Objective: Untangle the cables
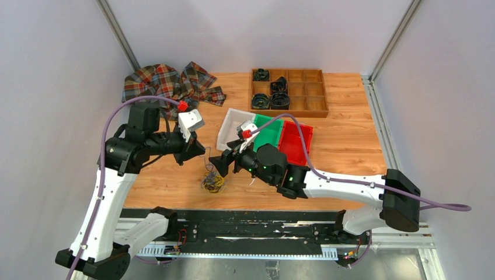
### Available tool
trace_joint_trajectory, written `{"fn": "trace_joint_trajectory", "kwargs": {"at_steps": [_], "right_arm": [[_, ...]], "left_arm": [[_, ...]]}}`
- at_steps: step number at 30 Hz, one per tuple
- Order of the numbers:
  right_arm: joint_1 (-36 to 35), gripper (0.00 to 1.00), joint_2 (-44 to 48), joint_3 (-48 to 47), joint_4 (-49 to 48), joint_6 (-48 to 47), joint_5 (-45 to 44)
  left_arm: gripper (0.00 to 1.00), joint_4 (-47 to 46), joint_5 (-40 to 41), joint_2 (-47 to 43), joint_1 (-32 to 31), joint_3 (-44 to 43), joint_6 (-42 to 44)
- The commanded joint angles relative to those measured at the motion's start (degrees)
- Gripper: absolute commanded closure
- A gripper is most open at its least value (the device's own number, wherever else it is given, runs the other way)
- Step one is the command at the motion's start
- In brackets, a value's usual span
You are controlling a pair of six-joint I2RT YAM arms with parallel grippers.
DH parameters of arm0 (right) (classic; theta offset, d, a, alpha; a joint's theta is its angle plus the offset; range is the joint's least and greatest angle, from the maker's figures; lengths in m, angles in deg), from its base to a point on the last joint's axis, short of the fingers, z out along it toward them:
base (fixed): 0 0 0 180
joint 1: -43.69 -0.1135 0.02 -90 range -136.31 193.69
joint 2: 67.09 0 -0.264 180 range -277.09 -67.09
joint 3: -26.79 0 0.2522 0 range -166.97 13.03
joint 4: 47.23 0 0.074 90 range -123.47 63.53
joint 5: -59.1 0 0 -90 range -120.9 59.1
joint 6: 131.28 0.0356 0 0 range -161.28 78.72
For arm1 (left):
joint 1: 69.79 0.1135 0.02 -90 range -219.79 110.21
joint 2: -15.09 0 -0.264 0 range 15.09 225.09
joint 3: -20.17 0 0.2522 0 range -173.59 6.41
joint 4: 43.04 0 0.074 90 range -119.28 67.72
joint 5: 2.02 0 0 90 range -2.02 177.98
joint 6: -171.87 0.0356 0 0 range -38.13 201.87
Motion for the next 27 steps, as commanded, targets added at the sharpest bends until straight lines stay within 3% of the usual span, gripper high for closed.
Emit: {"fn": "trace_joint_trajectory", "kwargs": {"at_steps": [1,16,27], "right_arm": [[0.3,0.17,-1.3,-3.2,-0.1,-0.5,1.7],[0.3,0.23,-8.0,-8.0,-3.2,-0.6,-6.7],[0.3,0.25,-12.8,-5.6,-4.0,2.2,-6.4]], "left_arm": [[0.99,0.2,-0.6,0.0,-0.5,-1.8,-1.1],[0.99,0.2,-3.2,-0.5,-1.3,-4.4,-4.3],[0.99,1.9,-6.3,5.4,-1.5,-17.3,-7.7]]}}
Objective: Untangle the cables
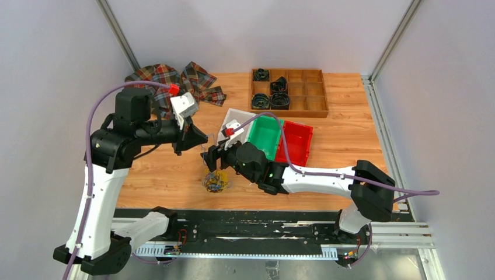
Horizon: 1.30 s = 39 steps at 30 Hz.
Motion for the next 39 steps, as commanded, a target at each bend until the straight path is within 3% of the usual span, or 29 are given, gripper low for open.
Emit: {"fn": "trace_joint_trajectory", "kwargs": {"at_steps": [1,16,24,32,39], "right_arm": [[0.4,0.25,-0.3,2.3,-2.4,2.0,-1.7],[1.8,0.33,-0.1,11.5,-2.6,3.7,-4.5],[1.8,0.27,6.2,13.5,-4.2,2.2,-0.7],[1.6,0.22,7.9,9.9,-7.6,2.1,9.5],[1.7,0.25,0.9,0.9,-3.7,1.7,12.6]], "left_arm": [[0.99,0.2,-1.9,2.2,-0.5,-5.9,-2.3],[0.99,0.2,8.0,10.7,-0.5,-29.2,0.2],[0.99,0.2,9.9,12.9,-0.5,-35.5,0.9],[0.99,0.2,10.3,13.8,-0.5,-38.6,0.8],[1.00,0.1,10.2,14.2,-0.5,-40.5,0.6]]}}
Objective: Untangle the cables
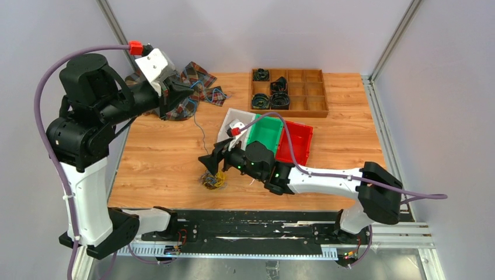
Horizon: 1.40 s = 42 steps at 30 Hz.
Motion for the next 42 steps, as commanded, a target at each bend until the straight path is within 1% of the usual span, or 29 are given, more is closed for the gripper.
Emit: {"fn": "trace_joint_trajectory", "kwargs": {"at_steps": [1,4,7,9,14,17,20,23,26,31,32,35,39,42], "right_arm": [[0.5,0.25,-5.6,-6.4,1.9,-0.8,2.9],[0.7,0.30,-9.5,-7.4,1.7,0.7,3.9],[0.7,0.40,-12.9,-5.8,0.2,2.6,4.7],[0.7,0.45,-14.6,-4.6,-0.9,3.1,5.0],[0.9,0.52,-17.4,-1.2,-1.3,3.8,2.7],[1.0,0.54,-17.8,0.5,-1.5,4.4,1.9],[1.1,0.51,-16.8,2.0,-1.4,4.5,1.3],[1.5,0.42,-12.7,4.4,-0.1,4.0,0.4],[1.9,0.33,-6.5,6.8,3.0,3.5,-0.3],[2.1,0.17,6.5,10.9,12.5,2.5,-2.3],[2.1,0.16,10.2,11.5,15.5,2.0,-2.7],[2.2,0.15,18.5,11.5,25.7,1.3,-4.7],[2.2,0.14,28.4,10.8,40.2,3.7,-8.3],[2.1,0.13,34.9,9.5,52.0,5.4,-7.6]], "left_arm": [[1.00,-0.5,0.5,0.3,-0.4,-2.8,-0.2],[1.00,-0.5,1.2,0.9,-0.4,-5.3,-0.2],[0.99,-0.5,2.3,1.7,-0.4,-8.5,-0.2],[0.99,-0.5,3.1,2.1,-0.4,-10.3,0.0],[1.00,-0.6,4.5,2.7,-0.4,-13.7,1.0],[0.99,-0.7,5.6,3.2,-0.4,-15.5,1.3],[1.00,-0.6,6.5,3.4,-0.4,-15.6,1.5],[1.00,-0.6,5.8,2.6,-0.4,-12.7,1.8],[0.99,-0.6,3.6,1.3,-0.4,-7.9,0.5],[0.99,-0.5,-0.7,0.3,-0.4,2.1,-1.7],[0.99,-0.5,-1.4,0.4,-0.5,3.9,-1.9],[0.99,-0.5,-2.2,1.4,-1.4,8.3,-2.2],[0.99,-0.6,-1.9,3.5,-4.1,10.1,-1.9],[0.99,-0.5,-1.0,5.1,-6.4,11.0,-0.2]]}}
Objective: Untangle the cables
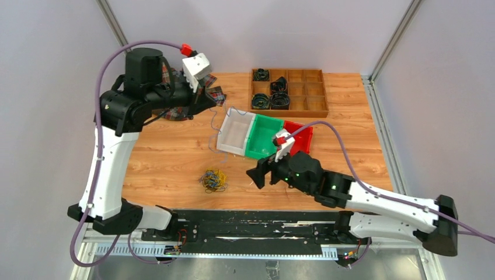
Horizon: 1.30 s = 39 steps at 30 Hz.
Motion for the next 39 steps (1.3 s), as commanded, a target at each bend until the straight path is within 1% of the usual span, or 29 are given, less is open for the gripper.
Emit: {"fn": "trace_joint_trajectory", "kwargs": {"at_steps": [1,3,6,10,14,18,25,27,33,37,39], "right_arm": [[0.6,0.13,8.6,-1.3,23.1,2.1,-2.2],[0.6,0.13,14.7,-0.9,27.2,1.2,-3.4],[0.7,0.13,20.5,-1.3,31.5,0.1,-7.1],[0.6,0.12,23.4,-2.0,35.9,2.5,-15.1],[0.7,0.13,22.0,-1.1,35.8,2.8,-18.5],[0.7,0.15,20.0,0.3,33.2,4.2,-20.0],[0.7,0.17,18.9,3.7,27.1,3.6,-19.8],[0.6,0.17,18.8,4.7,26.0,4.2,-20.4],[0.7,0.18,18.6,6.2,23.9,4.6,-21.2],[0.8,0.17,17.2,6.1,23.4,4.2,-21.3],[0.8,0.17,16.1,5.5,23.4,4.1,-21.3]], "left_arm": [[0.99,-0.5,-0.1,1.1,-3.6,0.5,1.7],[0.99,-1.8,0.8,2.8,-4.4,1.1,2.8],[0.99,-5.7,2.2,4.6,-4.7,3.1,3.4],[0.99,-13.2,5.3,6.7,-4.7,6.9,0.1],[0.99,-18.0,7.6,9.5,-4.9,9.6,-1.9],[0.99,-20.7,11.9,12.4,-4.9,11.8,0.4],[0.99,-29.6,16.9,14.4,-5.0,18.5,4.2],[1.00,-30.6,17.6,15.7,-5.0,19.5,6.0],[0.99,-32.9,23.5,17.9,-5.0,25.3,11.1],[0.99,-32.7,23.6,19.4,-5.0,28.4,10.2],[0.99,-32.5,22.0,19.9,-4.9,29.6,9.3]]}}
